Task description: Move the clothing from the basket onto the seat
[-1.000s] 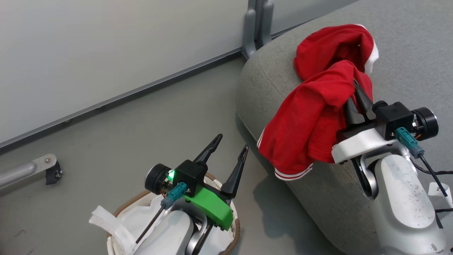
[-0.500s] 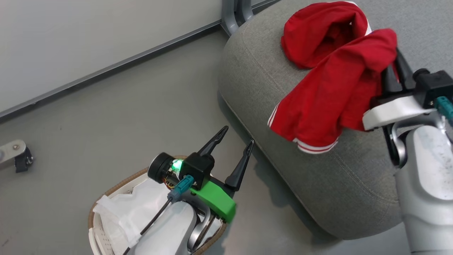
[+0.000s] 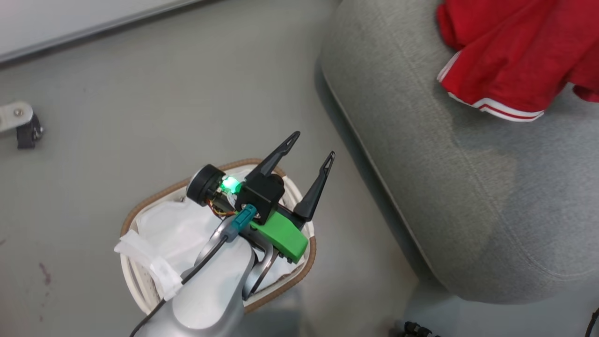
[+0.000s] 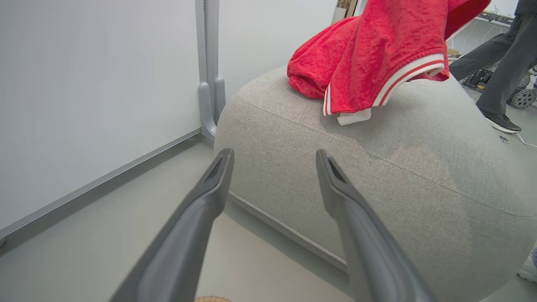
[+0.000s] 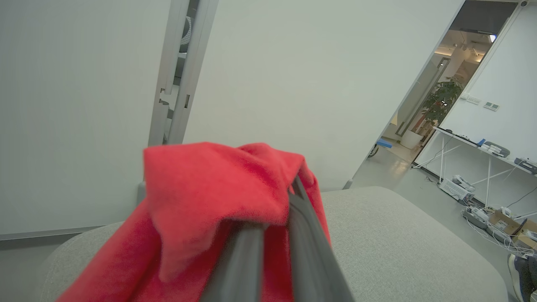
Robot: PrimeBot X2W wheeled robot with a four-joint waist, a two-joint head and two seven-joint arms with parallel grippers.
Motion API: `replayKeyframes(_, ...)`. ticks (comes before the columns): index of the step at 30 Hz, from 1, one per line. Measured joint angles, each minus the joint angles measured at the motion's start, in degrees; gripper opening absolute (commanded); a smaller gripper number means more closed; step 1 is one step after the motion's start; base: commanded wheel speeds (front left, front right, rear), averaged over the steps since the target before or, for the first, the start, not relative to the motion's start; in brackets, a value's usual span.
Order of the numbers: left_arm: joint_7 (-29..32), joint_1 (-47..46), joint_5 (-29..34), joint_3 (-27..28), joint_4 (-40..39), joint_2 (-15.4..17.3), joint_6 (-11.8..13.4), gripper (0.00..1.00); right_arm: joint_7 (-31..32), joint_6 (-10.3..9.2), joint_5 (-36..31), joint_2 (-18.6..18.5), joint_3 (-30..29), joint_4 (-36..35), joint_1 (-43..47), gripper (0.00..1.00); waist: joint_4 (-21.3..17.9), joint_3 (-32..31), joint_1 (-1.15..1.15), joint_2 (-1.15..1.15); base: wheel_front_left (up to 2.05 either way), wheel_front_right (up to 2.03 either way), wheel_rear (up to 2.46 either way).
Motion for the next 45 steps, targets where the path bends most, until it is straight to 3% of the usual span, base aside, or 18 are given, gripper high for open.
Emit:
replayKeyframes(10, 0.0, -2.0, 1.0, 0.2, -1.8, 1.1, 0.0, 1.0, 0.0, 0.0, -3.0, -1.7, -3.2, 7.3, -1.8, 0.0, 4.3, 7.3, 0.0, 0.0, 0.0, 0.0, 0.0)
replayKeyframes(19, 0.0, -2.0, 1.2, 0.5, -2.0, 1.4, -0.1, 1.0, 0.0, 0.0, -4.5, 1.1, -4.5, 10.3, -0.6, 0.0, 5.7, 9.7, 0.0, 0.0, 0.0, 0.0, 0.0)
replayKeyframes(21, 0.0, -2.0, 1.2, 0.5, -2.0, 1.3, -0.1, 1.0, 0.0, 0.0, -4.8, 1.8, -4.6, 10.0, 0.3, 0.34, 5.4, 9.3, 0.0, 0.0, 0.0, 0.0, 0.0)
replayKeyframes(22, 0.0, -2.0, 1.2, 0.4, -2.1, 1.3, -0.1, 1.0, 0.0, 0.0, -4.9, 2.0, -4.6, 9.8, 0.8, 0.47, 5.3, 9.1, 0.0, 0.0, 0.0, 0.0, 0.0)
replayKeyframes(23, 0.0, -2.0, 1.2, 0.4, -2.1, 1.3, -0.1, 1.0, 0.0, 0.0, -5.0, 2.2, -4.5, 9.6, 1.1, 0.83, 5.2, 8.8, 0.0, 0.0, 0.0, 0.0, 0.0)
replayKeyframes(24, 0.0, -2.0, 1.2, 0.4, -2.1, 1.2, -0.1, 1.0, 0.0, 0.0, -5.0, 2.4, -4.4, 9.2, 1.5, 1.0, 5.1, 8.6, 0.0, 0.0, 0.0, 0.0, 0.0)
replayKeyframes(33, 0.0, -0.8, -0.2, 0.8, -2.3, 0.5, -0.1, 1.0, 0.0, 0.0, -4.4, 2.7, -0.3, 6.1, 7.1, 1.0, 4.0, 4.3, 0.0, 0.0, 0.0, 0.0, 0.0)
replayKeyframes(45, 0.0, 3.9, -2.9, 6.9, -3.2, -0.6, -0.1, 1.0, 0.0, 0.0, -2.8, 0.8, 7.7, 0.9, 10.1, 1.0, 5.4, -4.4, 0.0, 0.0, 0.0, 0.0, 0.0)
